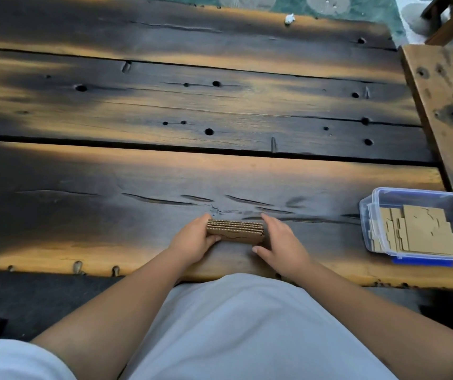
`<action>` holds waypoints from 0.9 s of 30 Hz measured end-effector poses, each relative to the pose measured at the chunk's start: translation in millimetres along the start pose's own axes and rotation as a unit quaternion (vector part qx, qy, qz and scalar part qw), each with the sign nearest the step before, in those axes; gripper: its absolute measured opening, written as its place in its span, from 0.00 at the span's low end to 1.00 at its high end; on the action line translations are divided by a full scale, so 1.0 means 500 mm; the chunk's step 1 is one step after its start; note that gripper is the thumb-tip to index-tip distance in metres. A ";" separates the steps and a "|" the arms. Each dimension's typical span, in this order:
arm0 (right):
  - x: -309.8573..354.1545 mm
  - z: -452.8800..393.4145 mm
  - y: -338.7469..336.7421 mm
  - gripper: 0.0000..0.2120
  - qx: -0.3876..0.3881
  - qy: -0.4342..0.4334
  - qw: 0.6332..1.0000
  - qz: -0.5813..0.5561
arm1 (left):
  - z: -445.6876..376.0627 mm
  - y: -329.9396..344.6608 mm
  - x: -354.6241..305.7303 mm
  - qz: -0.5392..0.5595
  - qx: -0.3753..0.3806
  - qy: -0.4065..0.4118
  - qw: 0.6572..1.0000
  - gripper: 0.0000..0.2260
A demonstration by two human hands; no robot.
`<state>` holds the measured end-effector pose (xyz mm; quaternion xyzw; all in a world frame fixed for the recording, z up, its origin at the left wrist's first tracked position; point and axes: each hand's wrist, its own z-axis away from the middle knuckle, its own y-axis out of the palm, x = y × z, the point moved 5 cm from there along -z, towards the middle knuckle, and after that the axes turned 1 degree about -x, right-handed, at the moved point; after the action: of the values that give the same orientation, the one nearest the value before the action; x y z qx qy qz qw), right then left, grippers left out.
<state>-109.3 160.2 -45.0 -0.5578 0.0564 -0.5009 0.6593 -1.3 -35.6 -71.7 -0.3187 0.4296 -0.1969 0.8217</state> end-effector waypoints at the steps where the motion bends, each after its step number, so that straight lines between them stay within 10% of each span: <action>1: 0.000 0.004 0.012 0.37 0.015 -0.005 1.000 0.001 | -0.001 -0.001 -0.001 0.002 0.002 0.000 1.000 0.12; 10: 0.004 -0.001 0.051 0.32 0.007 0.041 0.999 0.025 | -0.001 -0.014 -0.013 -0.021 0.013 0.001 1.000 0.12; 17: 0.010 -0.021 0.047 0.10 -0.048 0.061 0.997 -0.008 | 0.004 -0.023 -0.021 -0.018 0.020 0.018 0.999 0.11; 27: 0.017 -0.006 -0.003 0.11 -0.039 0.063 0.980 -0.183 | 0.017 -0.070 -0.026 0.061 0.071 0.003 0.996 0.11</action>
<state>-108.0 152.3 -41.1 -0.5510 0.0146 -0.6448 0.5296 -3.2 -50.1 -36.3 -0.2317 0.4359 -0.1771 0.8514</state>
